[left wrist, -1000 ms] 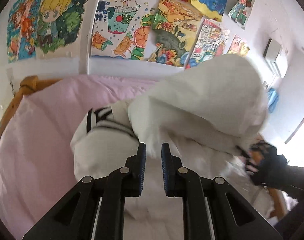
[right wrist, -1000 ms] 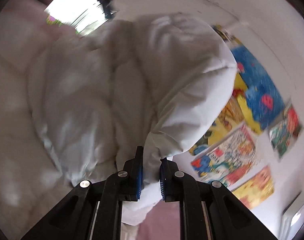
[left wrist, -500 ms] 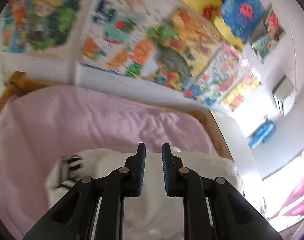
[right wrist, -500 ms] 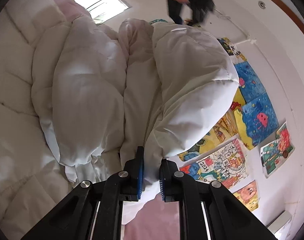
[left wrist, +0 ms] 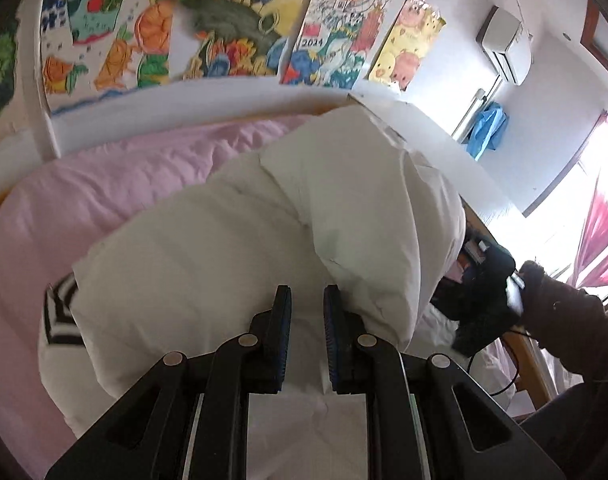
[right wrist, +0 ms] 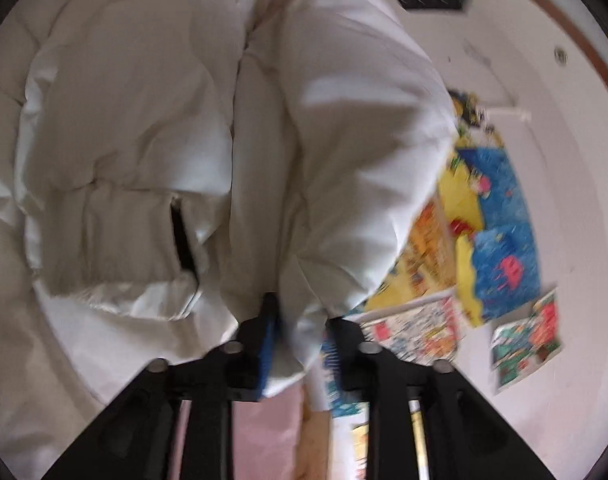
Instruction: Fold large clothes
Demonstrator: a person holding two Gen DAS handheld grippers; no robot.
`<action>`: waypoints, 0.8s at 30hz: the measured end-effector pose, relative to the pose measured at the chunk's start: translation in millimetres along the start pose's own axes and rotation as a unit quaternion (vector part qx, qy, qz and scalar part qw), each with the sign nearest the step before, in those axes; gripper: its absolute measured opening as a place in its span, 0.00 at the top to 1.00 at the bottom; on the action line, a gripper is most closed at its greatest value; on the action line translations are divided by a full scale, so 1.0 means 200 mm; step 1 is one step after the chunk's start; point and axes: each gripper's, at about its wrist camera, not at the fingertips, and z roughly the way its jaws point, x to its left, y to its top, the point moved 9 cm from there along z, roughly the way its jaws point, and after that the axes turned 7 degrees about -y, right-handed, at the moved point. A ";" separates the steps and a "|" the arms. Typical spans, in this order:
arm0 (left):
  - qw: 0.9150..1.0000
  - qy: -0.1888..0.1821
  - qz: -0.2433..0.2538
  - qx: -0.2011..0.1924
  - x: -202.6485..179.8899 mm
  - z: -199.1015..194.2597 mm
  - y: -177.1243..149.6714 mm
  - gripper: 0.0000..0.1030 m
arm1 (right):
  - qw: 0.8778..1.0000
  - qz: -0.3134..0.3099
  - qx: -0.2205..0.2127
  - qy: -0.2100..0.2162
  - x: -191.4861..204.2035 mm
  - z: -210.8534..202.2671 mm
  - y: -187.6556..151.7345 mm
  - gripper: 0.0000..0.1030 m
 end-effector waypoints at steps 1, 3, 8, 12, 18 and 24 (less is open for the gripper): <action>1.000 -0.004 -0.003 0.002 0.01 0.01 -0.03 0.87 | 1.000 0.019 0.009 0.019 -0.01 -0.03 -0.02 0.53; 1.000 -0.007 -0.004 0.001 0.00 0.02 -0.05 0.87 | 0.997 0.061 0.027 0.046 -0.03 -0.10 -0.08 0.30; 1.000 -0.004 -0.007 -0.012 0.00 0.01 -0.16 0.88 | 0.965 0.214 0.112 0.102 -0.24 -0.26 -0.25 0.29; 0.999 0.003 -0.023 -0.032 0.00 0.01 -0.18 0.89 | 0.914 0.366 0.123 0.127 -0.51 -0.20 -0.10 0.29; 0.998 0.008 -0.039 -0.054 -0.01 -0.01 -0.20 0.90 | 0.748 0.583 0.139 0.285 -0.72 0.17 0.30 0.29; 0.997 0.010 -0.043 -0.057 0.00 -0.02 -0.22 0.90 | 0.673 0.588 0.232 0.383 -0.42 0.44 0.33 0.36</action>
